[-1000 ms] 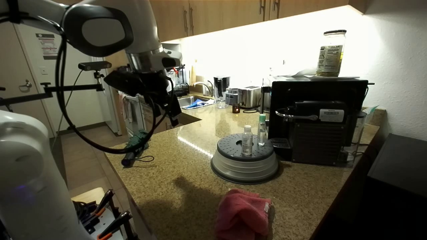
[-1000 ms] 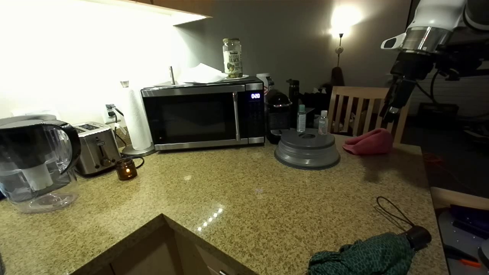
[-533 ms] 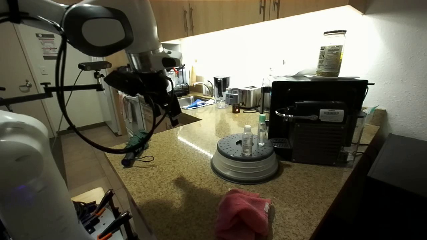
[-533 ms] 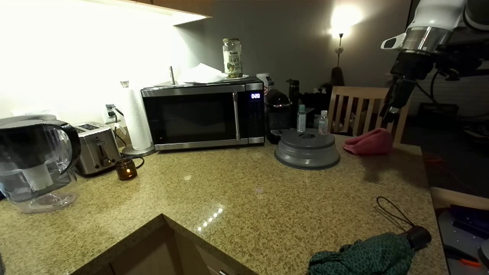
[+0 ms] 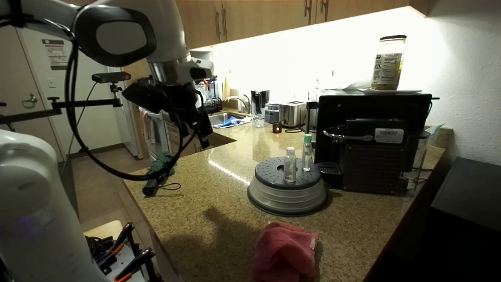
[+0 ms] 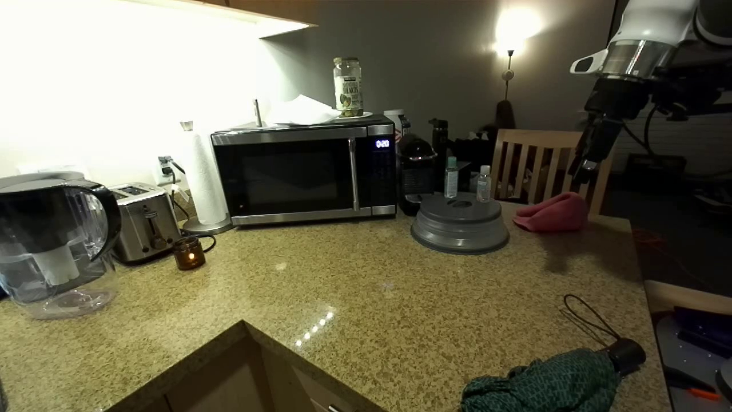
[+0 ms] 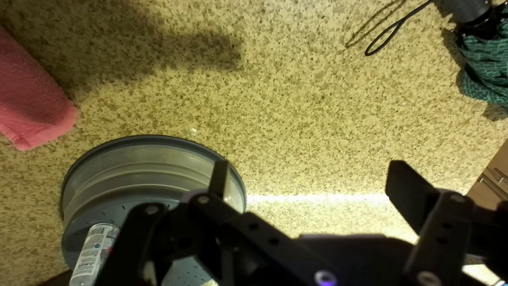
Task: Pick up the bottle and put it on the counter
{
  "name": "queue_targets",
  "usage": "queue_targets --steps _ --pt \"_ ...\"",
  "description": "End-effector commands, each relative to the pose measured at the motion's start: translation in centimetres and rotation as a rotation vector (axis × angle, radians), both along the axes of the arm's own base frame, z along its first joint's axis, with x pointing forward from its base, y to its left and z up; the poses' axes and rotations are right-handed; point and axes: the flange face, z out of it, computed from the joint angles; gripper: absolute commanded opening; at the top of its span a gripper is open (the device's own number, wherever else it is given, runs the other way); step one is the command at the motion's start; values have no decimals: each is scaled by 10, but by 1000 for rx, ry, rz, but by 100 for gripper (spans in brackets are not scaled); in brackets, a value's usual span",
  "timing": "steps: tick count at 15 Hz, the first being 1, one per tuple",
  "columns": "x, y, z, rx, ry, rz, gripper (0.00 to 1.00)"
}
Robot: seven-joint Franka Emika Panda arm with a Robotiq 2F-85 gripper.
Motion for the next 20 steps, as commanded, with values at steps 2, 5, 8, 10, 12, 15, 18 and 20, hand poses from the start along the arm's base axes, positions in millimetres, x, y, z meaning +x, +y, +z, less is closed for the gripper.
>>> queue_targets --steps 2,5,8,10,12,15,18,20 --pt "0 0 1 0 1 0 100" --pt "0 0 1 0 1 0 100" --pt "8 1 7 -9 -7 -3 100" --pt "17 1 18 -19 -17 -4 100" --pt "30 -3 25 -26 -19 -14 100" --pt "60 -11 33 -36 -16 -32 100" --pt "96 -17 42 -56 -22 -50 100" --pt "119 -18 46 -74 -20 -64 100"
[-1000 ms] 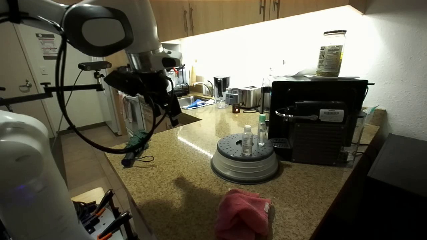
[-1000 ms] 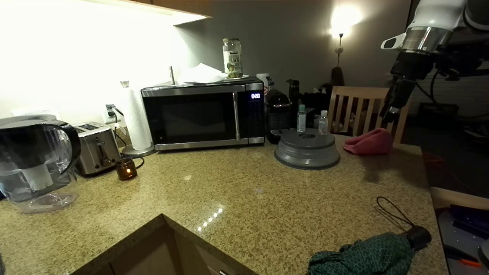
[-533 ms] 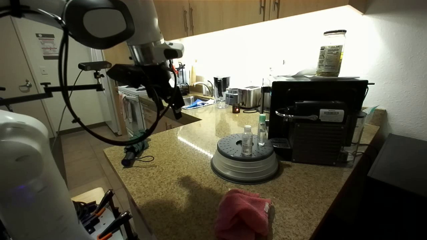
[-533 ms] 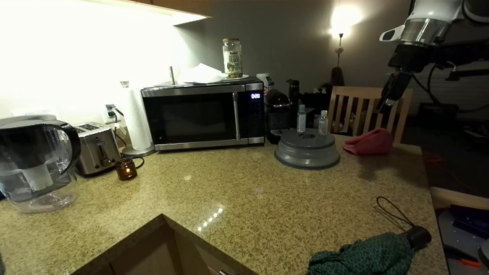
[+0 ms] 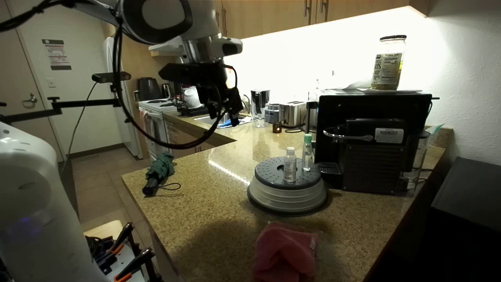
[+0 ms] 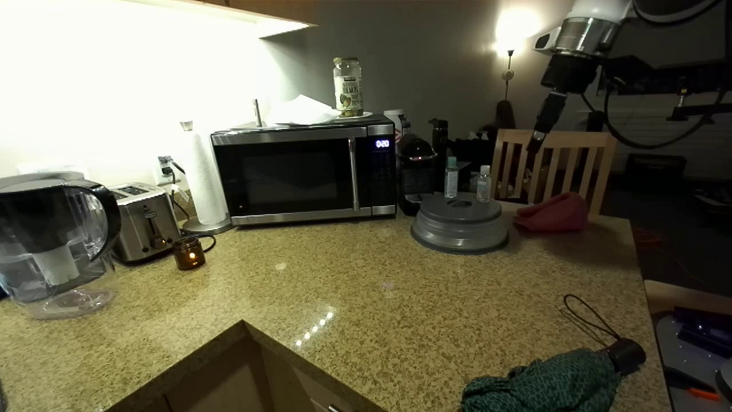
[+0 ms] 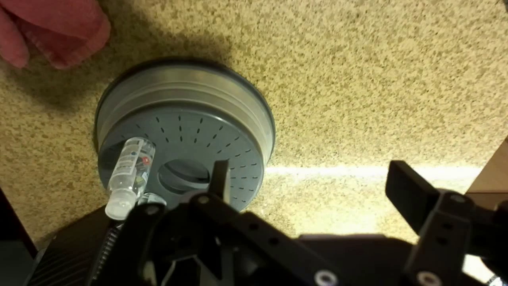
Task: Pick up the bottle and put it on the counter
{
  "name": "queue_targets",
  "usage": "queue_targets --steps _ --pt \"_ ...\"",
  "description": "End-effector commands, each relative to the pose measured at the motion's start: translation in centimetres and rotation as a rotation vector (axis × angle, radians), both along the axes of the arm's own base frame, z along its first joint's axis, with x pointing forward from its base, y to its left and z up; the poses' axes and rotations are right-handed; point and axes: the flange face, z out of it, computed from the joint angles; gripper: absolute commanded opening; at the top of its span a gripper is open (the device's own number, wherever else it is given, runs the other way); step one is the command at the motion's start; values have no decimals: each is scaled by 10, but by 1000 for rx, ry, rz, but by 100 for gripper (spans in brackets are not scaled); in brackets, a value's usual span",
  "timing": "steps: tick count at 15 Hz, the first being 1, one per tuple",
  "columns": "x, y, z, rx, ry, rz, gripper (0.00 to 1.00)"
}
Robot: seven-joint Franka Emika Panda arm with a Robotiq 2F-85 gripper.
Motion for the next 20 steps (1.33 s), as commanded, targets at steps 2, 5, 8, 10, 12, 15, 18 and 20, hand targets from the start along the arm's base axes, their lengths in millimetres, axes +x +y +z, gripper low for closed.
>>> queue_targets --steps 2,5,8,10,12,15,18,20 --pt "61 -3 2 -48 28 -45 100" --pt "84 -8 4 -67 50 -86 100" --pt "96 -20 5 -87 64 -140 100" --pt "98 -33 7 -99 68 -183 100" --pt "95 -45 12 -104 64 -231 100" --pt "89 -61 18 -112 60 -298 100" --pt "85 -72 17 -116 70 -354 100" --pt "85 -79 14 -120 92 -390 100"
